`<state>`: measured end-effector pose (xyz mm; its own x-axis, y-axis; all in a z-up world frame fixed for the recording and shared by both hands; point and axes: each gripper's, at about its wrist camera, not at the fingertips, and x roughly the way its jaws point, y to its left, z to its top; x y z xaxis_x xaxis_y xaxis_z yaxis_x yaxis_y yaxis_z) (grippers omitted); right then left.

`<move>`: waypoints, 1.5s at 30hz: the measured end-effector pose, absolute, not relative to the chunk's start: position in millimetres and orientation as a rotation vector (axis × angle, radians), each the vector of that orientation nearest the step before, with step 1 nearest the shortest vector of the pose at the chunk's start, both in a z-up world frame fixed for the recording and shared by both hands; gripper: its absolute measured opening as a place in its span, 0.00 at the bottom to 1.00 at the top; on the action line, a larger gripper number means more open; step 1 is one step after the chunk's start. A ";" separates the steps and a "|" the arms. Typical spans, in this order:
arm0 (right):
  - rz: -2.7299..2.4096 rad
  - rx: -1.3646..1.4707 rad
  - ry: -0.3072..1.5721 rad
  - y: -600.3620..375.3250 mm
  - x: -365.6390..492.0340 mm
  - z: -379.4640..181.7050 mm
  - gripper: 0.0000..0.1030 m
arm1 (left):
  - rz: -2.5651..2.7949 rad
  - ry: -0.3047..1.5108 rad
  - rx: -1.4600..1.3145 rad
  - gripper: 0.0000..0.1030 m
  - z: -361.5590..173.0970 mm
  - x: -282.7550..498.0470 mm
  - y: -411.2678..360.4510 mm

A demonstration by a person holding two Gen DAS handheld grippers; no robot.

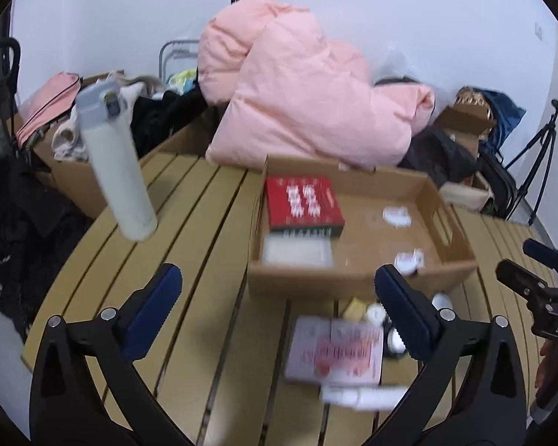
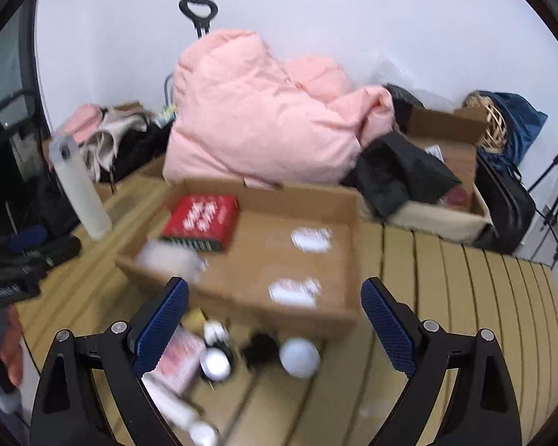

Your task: Organize objects

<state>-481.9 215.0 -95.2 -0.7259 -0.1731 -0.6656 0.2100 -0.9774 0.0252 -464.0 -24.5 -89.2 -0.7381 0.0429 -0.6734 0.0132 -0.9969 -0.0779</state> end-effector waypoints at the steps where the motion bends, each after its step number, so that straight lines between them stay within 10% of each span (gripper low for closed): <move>1: -2.731 1.061 0.059 217.9 -477.5 -99.2 0.93 | 2.922 -0.104 -1.162 1.00 -93.7 -460.6 -23.1; 20: -2.292 1.355 0.020 184.2 -469.6 -171.2 0.93 | 2.678 -0.051 -1.615 0.96 -178.7 -461.6 -17.7; 27: -2.208 1.354 -0.102 160.3 -478.4 -190.3 0.51 | 2.610 -0.181 -1.596 0.65 -185.1 -471.4 -25.0; 31: -2.173 1.406 -0.141 148.9 -483.2 -208.3 0.48 | 2.572 -0.171 -1.627 0.46 -196.3 -479.4 -19.0; 36: -2.191 1.429 -0.164 143.0 -486.8 -224.8 0.46 | 2.556 -0.195 -1.647 0.45 -207.4 -485.3 -16.0; 40: -2.232 1.433 -0.179 145.3 -489.0 -228.4 0.29 | 2.507 -0.275 -1.619 0.18 -206.9 -482.1 -12.8; 45: -2.257 1.418 -0.170 147.2 -486.6 -223.3 0.19 | 2.543 -0.207 -1.604 0.13 -202.0 -478.5 -7.4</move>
<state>-486.6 147.2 -223.3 -0.3580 -0.4469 -0.8198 0.3193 -0.8837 0.3423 -478.5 -7.4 -202.0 -0.4278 0.1807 -0.8857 -0.0350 -0.9824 -0.1835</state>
